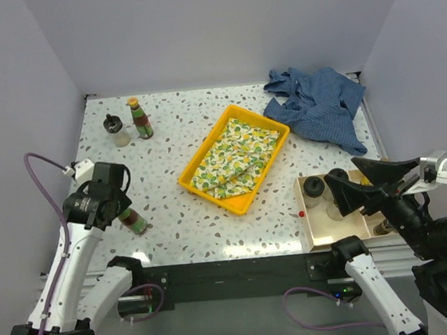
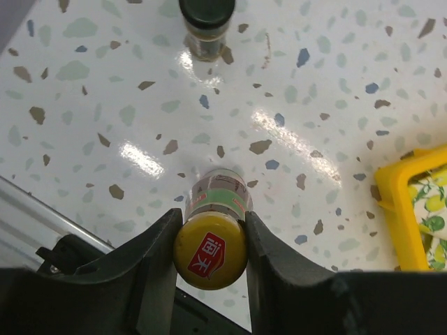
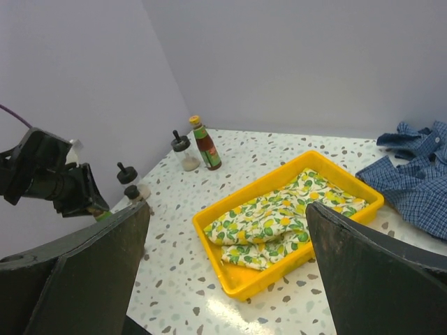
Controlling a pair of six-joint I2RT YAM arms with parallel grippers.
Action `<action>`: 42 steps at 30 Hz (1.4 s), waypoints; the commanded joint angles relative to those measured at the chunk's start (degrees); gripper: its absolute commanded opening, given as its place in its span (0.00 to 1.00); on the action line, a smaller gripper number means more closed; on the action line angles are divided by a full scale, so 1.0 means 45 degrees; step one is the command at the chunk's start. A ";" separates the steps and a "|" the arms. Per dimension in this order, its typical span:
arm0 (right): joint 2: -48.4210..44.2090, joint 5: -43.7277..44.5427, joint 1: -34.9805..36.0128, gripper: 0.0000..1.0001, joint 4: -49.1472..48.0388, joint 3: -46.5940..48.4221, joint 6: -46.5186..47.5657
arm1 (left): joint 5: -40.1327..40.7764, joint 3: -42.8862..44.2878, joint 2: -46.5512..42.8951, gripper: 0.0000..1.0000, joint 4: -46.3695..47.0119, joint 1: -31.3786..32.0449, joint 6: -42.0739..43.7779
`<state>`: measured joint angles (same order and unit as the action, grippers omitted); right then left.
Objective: Organize the condiment bottles
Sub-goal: Pick up the bottle from the center of the board, then place the bottle at the center of the board.
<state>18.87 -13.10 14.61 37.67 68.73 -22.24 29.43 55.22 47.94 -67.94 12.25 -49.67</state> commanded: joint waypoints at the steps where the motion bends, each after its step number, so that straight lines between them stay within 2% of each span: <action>1: 0.0318 -0.0389 -0.0005 0.99 -0.0559 -0.0078 -0.0195 | -0.0777 0.0795 -0.0283 0.00 0.1563 0.0442 0.1642; 5: 0.0298 -0.0233 -0.0005 0.99 -0.0422 0.0000 -0.0116 | -0.1928 0.0367 -0.0361 0.00 0.2264 0.0480 0.3121; 8: 0.0298 -0.0194 -0.0024 0.99 -0.0442 -0.0058 -0.0116 | -0.4346 0.0132 -0.0712 0.00 0.4018 0.0481 0.5188; 9: 0.0279 -0.0213 -0.0005 0.99 -0.0442 -0.0058 -0.0116 | -0.5339 0.0228 -0.0693 0.00 0.4159 0.0481 0.5565; 13: 0.0376 -0.0272 -0.0005 0.99 -0.0402 -0.0194 -0.0097 | -0.6888 0.1066 -0.0050 0.00 0.3985 0.0520 0.7050; 17: 0.0376 -0.0155 -0.0024 0.99 -0.0442 -0.0429 -0.0058 | -0.8315 0.2276 0.0359 0.00 0.4493 0.0715 0.7580; 23: 0.0474 0.0118 -0.0024 0.99 -0.0305 -0.0293 0.0039 | -0.8921 0.4290 0.1336 0.00 0.4960 0.1105 0.7523; 26: 0.0455 0.0352 -0.0024 0.99 -0.0266 -0.0098 0.0059 | -0.8536 0.4564 0.1940 0.00 0.5682 0.2040 0.7172; 31: 0.0474 0.0568 -0.0005 0.99 -0.0110 0.0020 0.0176 | -0.6991 0.5460 0.3484 0.00 0.7144 0.5242 0.6761; 32: 0.0474 0.0587 -0.0005 0.99 0.0065 0.0039 0.0254 | -0.6583 0.5598 0.4105 0.00 0.7400 0.6232 0.6780; 35: 0.0435 0.0977 -0.0005 0.99 0.0319 0.0195 0.0449 | -0.5334 0.6048 0.5183 0.00 0.8513 0.8050 0.7131; 42: -0.0072 0.1525 -0.0005 0.99 0.0223 0.0430 0.0567 | -0.4647 0.6457 0.7292 0.00 1.1520 1.0556 0.7988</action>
<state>19.70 -8.40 14.61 39.40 69.04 -20.67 4.43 78.43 79.15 -32.69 55.57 -16.69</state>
